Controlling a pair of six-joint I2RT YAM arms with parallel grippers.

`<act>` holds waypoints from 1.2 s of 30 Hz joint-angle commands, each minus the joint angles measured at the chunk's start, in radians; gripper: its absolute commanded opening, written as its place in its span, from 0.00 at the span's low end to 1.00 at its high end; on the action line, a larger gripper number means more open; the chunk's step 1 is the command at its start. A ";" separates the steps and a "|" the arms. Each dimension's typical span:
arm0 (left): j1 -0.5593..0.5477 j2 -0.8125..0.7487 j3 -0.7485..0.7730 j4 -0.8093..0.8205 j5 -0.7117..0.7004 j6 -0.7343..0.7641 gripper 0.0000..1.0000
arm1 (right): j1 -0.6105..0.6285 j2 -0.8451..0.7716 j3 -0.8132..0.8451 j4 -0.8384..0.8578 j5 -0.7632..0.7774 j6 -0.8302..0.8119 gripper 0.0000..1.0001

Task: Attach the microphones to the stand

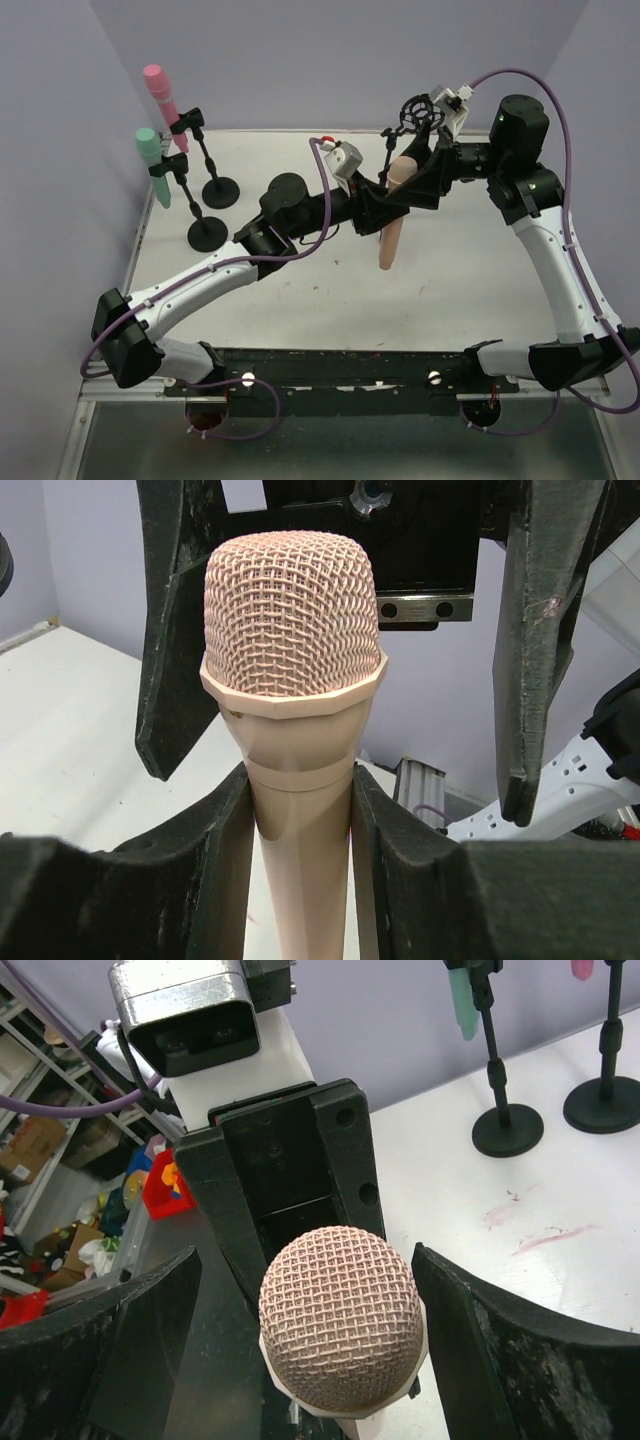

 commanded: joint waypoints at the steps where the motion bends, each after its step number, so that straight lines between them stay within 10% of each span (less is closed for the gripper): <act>1: -0.011 -0.004 -0.019 0.075 -0.033 -0.049 0.03 | -0.003 -0.001 0.027 -0.016 -0.004 -0.027 0.91; 10: -0.011 -0.007 -0.047 0.111 -0.079 -0.140 0.03 | -0.003 0.011 0.064 -0.142 0.055 -0.161 0.77; 18: -0.011 -0.013 -0.047 0.114 -0.072 -0.163 0.09 | -0.003 0.043 0.127 -0.176 0.046 -0.185 0.37; 27: -0.009 -0.090 -0.097 0.084 -0.072 -0.154 0.79 | -0.017 0.138 0.326 -0.275 0.081 -0.250 0.29; 36: 0.040 -0.240 -0.221 0.020 -0.113 -0.059 0.90 | -0.057 0.265 0.557 -0.341 0.157 -0.328 0.28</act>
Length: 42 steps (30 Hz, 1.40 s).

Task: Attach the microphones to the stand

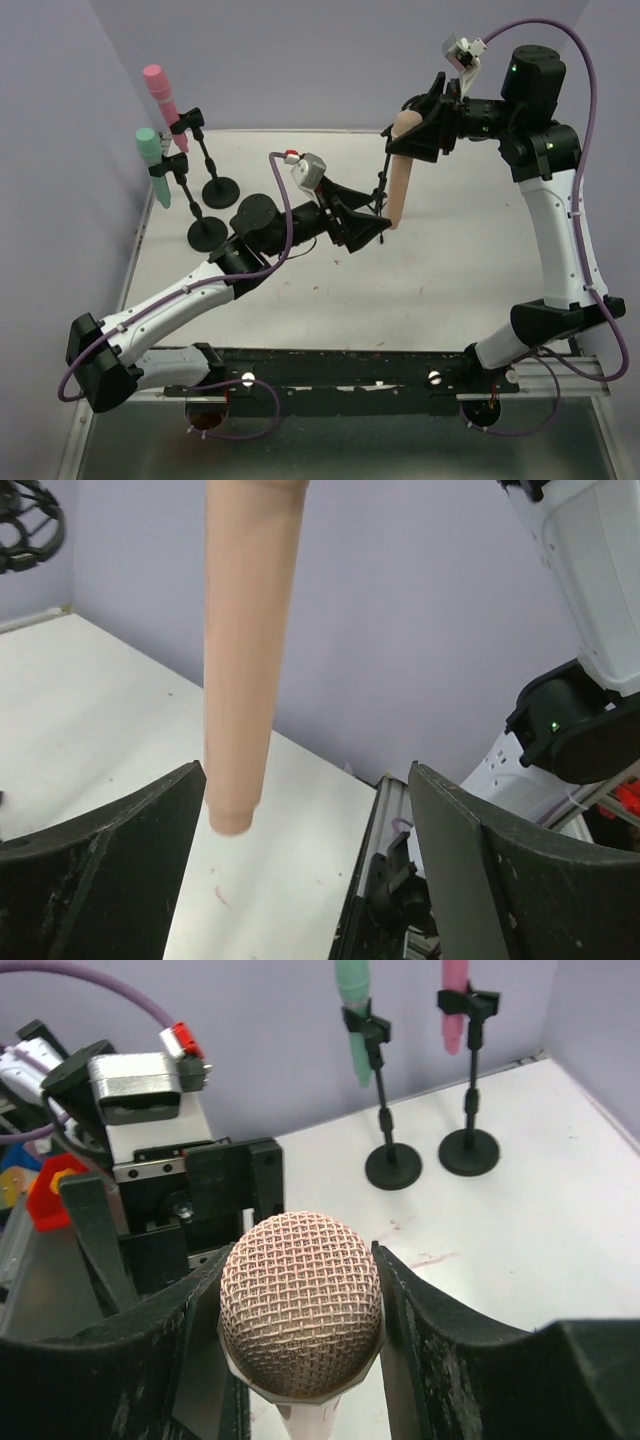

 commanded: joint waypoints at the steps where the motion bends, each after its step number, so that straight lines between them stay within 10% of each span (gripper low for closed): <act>1: 0.037 -0.114 -0.069 -0.070 -0.060 0.101 0.91 | -0.032 0.072 0.147 -0.062 0.091 -0.078 0.28; 20: 0.139 -0.653 -0.461 -0.365 -0.310 0.169 0.99 | -0.079 0.290 0.531 0.194 0.454 -0.102 0.29; 42: 0.144 -0.706 -0.524 -0.371 -0.364 0.162 0.99 | -0.079 0.342 0.491 0.185 0.685 -0.264 0.29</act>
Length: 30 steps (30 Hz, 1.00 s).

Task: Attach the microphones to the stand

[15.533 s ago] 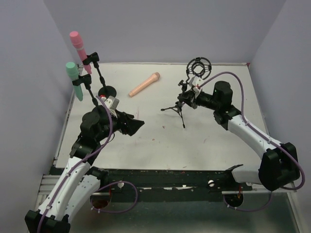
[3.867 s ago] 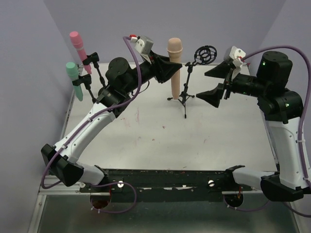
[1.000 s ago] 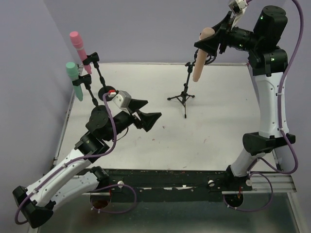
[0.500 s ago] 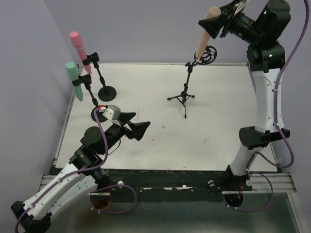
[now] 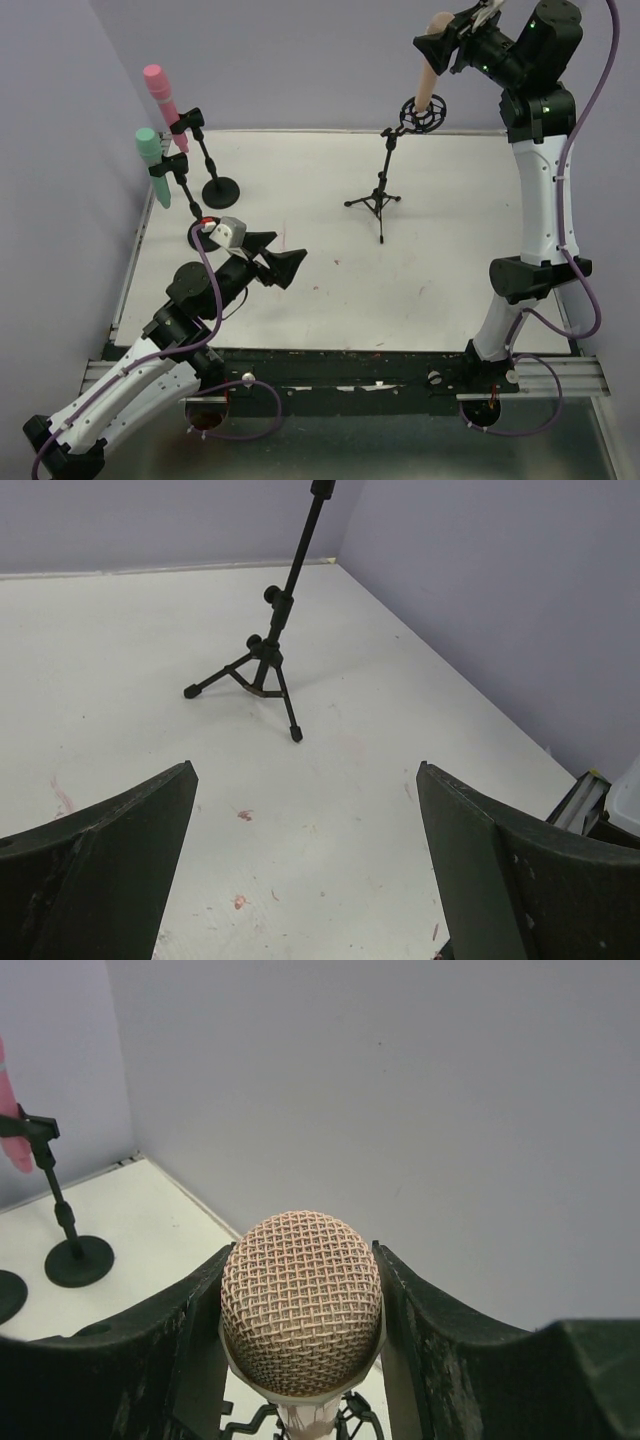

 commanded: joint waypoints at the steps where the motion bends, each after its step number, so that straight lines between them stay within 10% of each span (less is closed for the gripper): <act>1: 0.004 -0.027 -0.044 0.006 -0.018 -0.023 0.99 | -0.002 0.007 -0.027 0.024 0.052 -0.045 0.29; 30: 0.004 -0.120 -0.163 0.038 0.006 -0.102 0.99 | 0.105 0.044 -0.240 -0.028 0.266 -0.191 0.36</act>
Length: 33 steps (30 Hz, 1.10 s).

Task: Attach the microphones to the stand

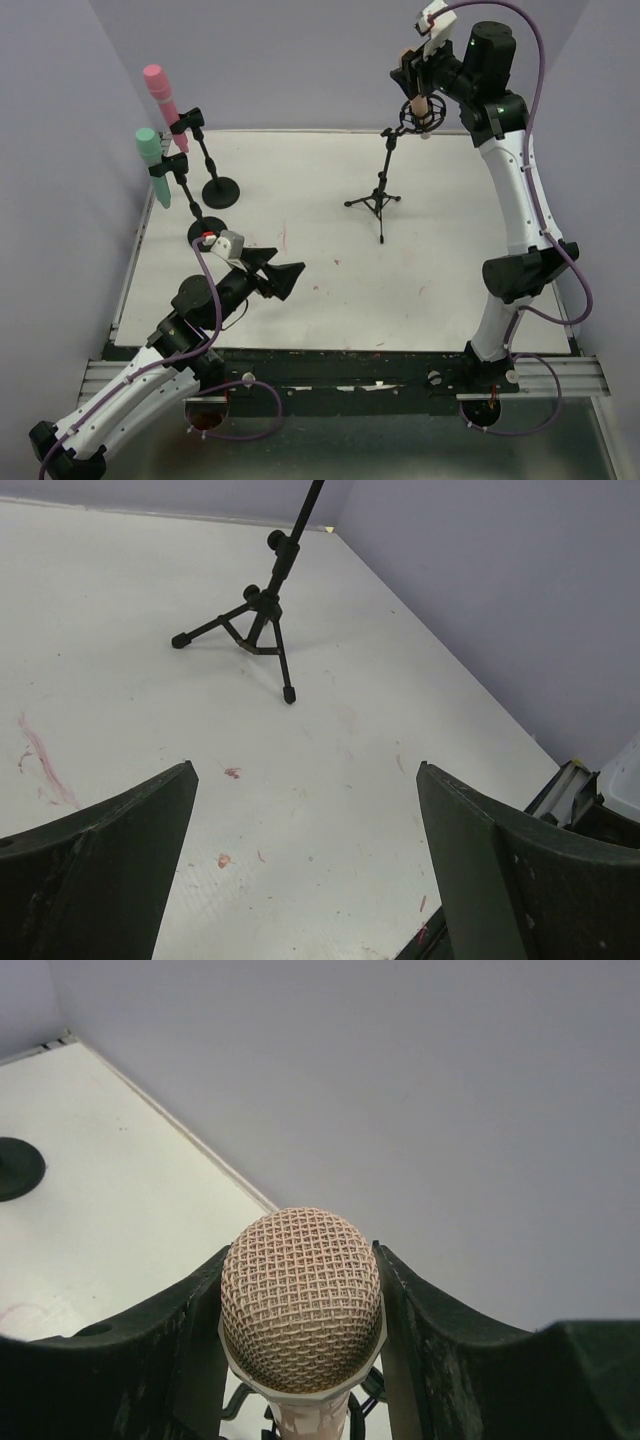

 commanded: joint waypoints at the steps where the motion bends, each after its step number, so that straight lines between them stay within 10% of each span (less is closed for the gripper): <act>1: 0.004 -0.010 -0.002 0.023 0.008 -0.002 0.99 | 0.007 0.022 -0.067 -0.019 0.118 0.001 0.38; 10: 0.004 -0.023 -0.007 0.023 0.025 0.004 0.99 | 0.004 -0.070 -0.142 -0.034 0.042 0.087 1.00; 20: 0.004 -0.018 0.027 0.017 0.025 -0.029 0.99 | -0.023 -0.342 -0.306 -0.051 -0.162 0.151 1.00; 33: 0.004 0.560 0.442 -0.016 0.322 0.181 0.99 | -0.129 -0.740 -0.909 0.094 -0.220 0.335 1.00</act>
